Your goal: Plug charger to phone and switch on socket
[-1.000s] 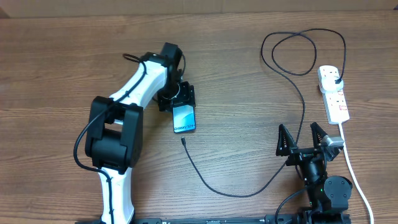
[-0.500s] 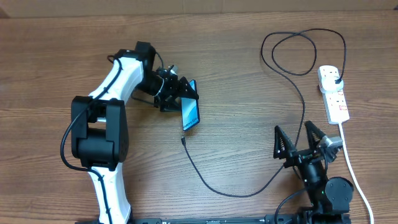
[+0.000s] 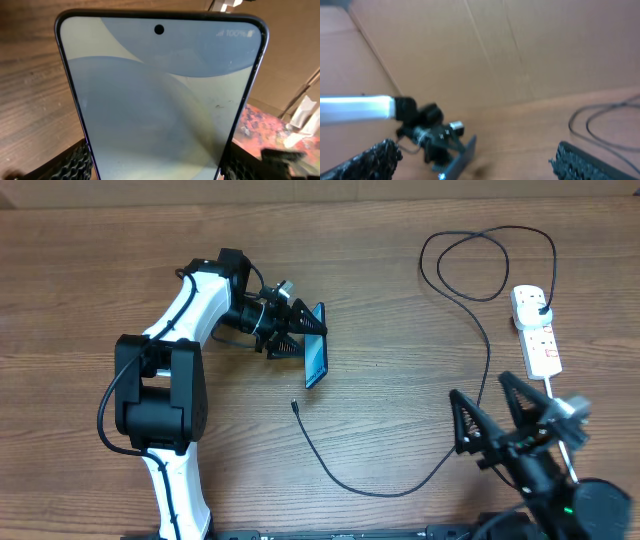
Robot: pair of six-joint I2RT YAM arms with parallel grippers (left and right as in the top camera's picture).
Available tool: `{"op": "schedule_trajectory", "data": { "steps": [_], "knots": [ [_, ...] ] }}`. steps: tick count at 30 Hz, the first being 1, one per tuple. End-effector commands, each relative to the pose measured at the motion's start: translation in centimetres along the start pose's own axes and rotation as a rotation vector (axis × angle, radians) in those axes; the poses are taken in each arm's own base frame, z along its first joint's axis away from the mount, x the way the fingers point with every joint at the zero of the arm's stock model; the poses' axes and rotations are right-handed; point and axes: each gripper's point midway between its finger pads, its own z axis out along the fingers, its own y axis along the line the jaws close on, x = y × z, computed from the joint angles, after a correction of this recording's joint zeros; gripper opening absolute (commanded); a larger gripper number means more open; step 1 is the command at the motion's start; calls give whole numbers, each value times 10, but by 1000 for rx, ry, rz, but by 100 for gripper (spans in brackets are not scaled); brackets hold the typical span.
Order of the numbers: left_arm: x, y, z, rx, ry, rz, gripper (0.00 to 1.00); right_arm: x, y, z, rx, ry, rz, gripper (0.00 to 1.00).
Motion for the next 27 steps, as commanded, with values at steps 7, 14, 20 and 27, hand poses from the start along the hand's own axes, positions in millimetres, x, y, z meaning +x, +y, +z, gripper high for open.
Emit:
{"op": "schedule_trajectory", "data": {
  "steps": [7,14,20,27],
  "knots": [
    [27,-58,-12,223,66,1,70,-20,6,9,92,227,93,100],
    [39,-58,-12,214,102,-84,67,20,33,27,-147,475,160,100],
    [41,-56,-7,191,112,-77,66,67,13,48,-83,743,395,100],
    [47,-56,5,155,136,-57,62,107,7,61,35,1069,506,100]
  ]
}}
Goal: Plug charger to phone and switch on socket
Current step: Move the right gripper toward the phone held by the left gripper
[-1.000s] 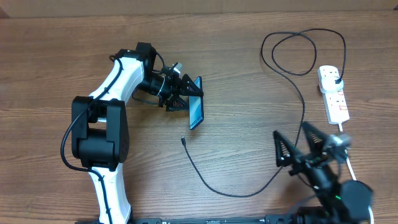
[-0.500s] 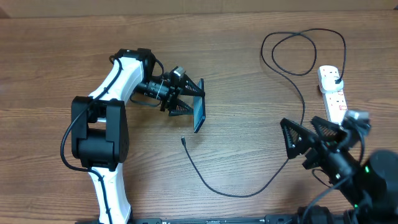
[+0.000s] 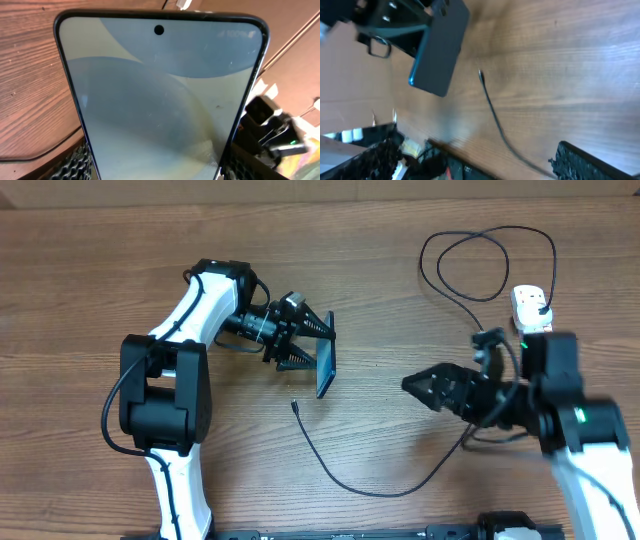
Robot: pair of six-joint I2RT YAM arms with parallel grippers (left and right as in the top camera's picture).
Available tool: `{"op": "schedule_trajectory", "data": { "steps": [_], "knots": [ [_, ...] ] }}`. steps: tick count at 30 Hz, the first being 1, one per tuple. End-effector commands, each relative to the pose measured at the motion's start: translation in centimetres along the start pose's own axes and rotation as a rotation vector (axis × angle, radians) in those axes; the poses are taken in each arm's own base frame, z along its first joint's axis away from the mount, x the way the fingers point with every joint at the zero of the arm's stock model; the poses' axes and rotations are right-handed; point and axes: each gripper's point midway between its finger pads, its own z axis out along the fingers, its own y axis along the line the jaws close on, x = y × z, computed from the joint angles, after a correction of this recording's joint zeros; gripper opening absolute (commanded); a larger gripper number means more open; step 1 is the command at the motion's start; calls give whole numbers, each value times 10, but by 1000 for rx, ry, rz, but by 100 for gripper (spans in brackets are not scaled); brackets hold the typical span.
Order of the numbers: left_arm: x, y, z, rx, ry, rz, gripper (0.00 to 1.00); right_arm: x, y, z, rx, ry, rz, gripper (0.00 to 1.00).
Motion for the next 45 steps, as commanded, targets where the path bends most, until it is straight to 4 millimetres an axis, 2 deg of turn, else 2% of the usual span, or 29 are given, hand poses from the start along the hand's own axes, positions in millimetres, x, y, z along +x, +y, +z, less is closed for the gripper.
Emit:
{"op": "schedule_trajectory", "data": {
  "steps": [1,4,6,10,11,15,17,20,24,28,34,39,45],
  "knots": [
    [12,-25,2,16,4,92,62,-10,23,3,-17,40,-53,100],
    [14,-24,8,3,15,97,62,-27,47,11,-127,25,-128,100],
    [16,-25,12,-2,24,105,62,-33,53,13,-161,19,-136,100],
    [17,-22,22,-36,36,123,62,-30,61,18,-202,48,-149,99],
    [18,-23,26,-40,41,134,62,-29,55,22,-155,47,-124,94],
    [15,-22,28,-53,36,132,62,-28,28,31,36,20,-31,91],
    [10,-14,30,-107,16,119,62,-19,30,38,58,49,-47,90],
    [6,-10,32,-142,3,126,63,-13,35,46,63,68,-65,82],
    [7,-10,34,-143,7,126,63,-17,18,58,183,50,5,82],
    [7,-10,35,-145,10,128,63,-10,15,85,195,127,-1,82],
    [4,0,37,-213,-4,137,65,-14,22,117,156,156,-33,80],
    [7,0,43,-223,9,146,64,-20,18,130,161,154,13,74],
    [5,-2,45,-222,6,165,63,-12,13,136,178,189,22,63]
  ]
}}
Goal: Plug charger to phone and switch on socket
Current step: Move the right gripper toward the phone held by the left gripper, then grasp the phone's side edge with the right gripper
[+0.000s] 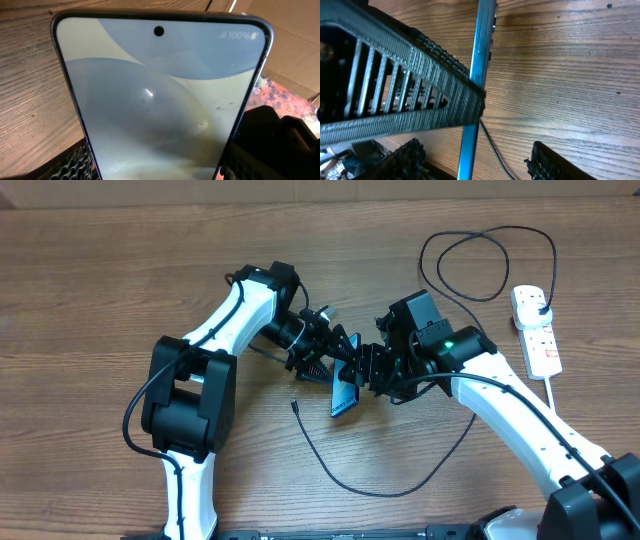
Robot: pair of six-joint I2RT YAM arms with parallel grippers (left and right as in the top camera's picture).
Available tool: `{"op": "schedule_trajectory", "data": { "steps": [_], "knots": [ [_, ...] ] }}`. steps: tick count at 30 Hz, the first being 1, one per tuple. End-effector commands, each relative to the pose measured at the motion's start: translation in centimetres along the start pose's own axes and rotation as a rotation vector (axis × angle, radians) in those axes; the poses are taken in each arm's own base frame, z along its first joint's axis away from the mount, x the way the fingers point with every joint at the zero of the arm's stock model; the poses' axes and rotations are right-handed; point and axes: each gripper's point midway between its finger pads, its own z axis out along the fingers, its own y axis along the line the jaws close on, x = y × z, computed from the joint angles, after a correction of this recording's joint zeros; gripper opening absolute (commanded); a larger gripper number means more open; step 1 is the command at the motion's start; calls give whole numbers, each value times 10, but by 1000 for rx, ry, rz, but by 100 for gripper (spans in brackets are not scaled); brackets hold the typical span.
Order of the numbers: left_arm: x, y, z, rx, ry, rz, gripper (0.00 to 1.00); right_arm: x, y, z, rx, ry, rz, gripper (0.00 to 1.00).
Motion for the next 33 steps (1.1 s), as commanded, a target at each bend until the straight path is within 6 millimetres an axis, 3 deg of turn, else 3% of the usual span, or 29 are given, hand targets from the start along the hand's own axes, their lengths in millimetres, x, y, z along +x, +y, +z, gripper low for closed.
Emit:
{"op": "schedule_trajectory", "data": {
  "steps": [1,6,21,26,33],
  "knots": [
    [3,-24,-11,33,-33,70,63,3,7,2,-8,12,-6,61],
    [0,-25,-11,35,-43,87,64,9,10,5,-4,28,12,50],
    [-4,-27,-11,39,-56,120,66,13,9,9,34,21,4,45],
    [-2,-32,-11,66,-47,128,67,19,13,11,32,35,-5,32],
    [0,-39,-12,111,-35,141,67,19,13,12,42,28,-11,32]
  ]
}}
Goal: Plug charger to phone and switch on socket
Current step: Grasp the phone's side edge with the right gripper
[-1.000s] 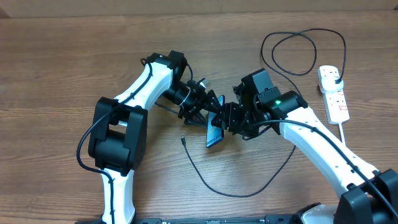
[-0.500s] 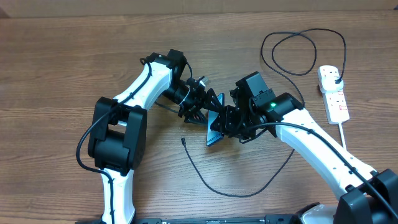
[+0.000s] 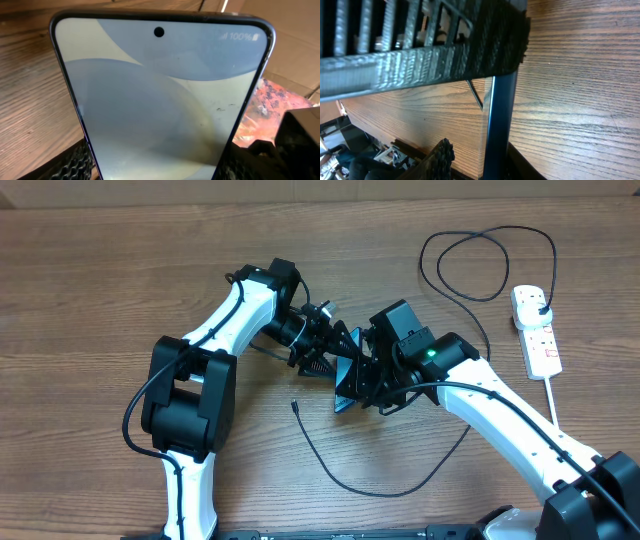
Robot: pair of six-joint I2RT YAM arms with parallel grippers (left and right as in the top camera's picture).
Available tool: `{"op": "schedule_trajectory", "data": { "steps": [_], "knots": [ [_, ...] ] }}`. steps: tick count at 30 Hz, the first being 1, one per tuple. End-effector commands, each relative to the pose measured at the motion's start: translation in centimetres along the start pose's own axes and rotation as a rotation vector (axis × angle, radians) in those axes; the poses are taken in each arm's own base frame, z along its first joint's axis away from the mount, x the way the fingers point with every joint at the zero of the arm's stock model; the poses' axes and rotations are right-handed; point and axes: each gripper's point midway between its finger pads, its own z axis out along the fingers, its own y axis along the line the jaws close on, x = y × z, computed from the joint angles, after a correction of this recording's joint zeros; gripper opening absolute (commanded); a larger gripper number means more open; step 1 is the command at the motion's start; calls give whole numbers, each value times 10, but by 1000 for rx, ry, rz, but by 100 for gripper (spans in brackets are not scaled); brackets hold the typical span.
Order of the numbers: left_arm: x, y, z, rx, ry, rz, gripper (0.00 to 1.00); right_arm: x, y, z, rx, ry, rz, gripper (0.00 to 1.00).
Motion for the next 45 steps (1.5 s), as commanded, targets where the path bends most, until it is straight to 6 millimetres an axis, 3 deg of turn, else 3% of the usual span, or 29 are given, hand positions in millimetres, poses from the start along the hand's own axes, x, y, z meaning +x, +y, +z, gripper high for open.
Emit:
{"op": "schedule_trajectory", "data": {
  "steps": [1,7,16,19,22,25,35,41,45],
  "knots": [
    [6,-33,-11,82,-13,88,67,-5,2,-1,9,-21,-8,32],
    [6,-33,-11,81,-14,107,67,-6,3,-1,5,-25,-11,28],
    [6,-33,-11,81,-15,114,68,-5,2,-1,7,-22,-10,4],
    [6,-33,-11,81,-16,117,73,-5,3,-1,7,-22,-10,4],
    [6,-33,-11,82,-17,119,94,-7,4,-1,2,-29,-13,4],
    [5,-34,-11,81,-20,124,99,-10,4,-1,0,-44,9,4],
    [-5,-34,-14,78,-54,171,100,-16,-1,-2,33,-78,29,4],
    [-28,-5,-21,-91,-146,185,100,-17,-2,-2,38,-84,29,4],
    [-35,0,-24,-122,-176,195,100,-20,-5,-2,55,-100,29,4]
  ]
}}
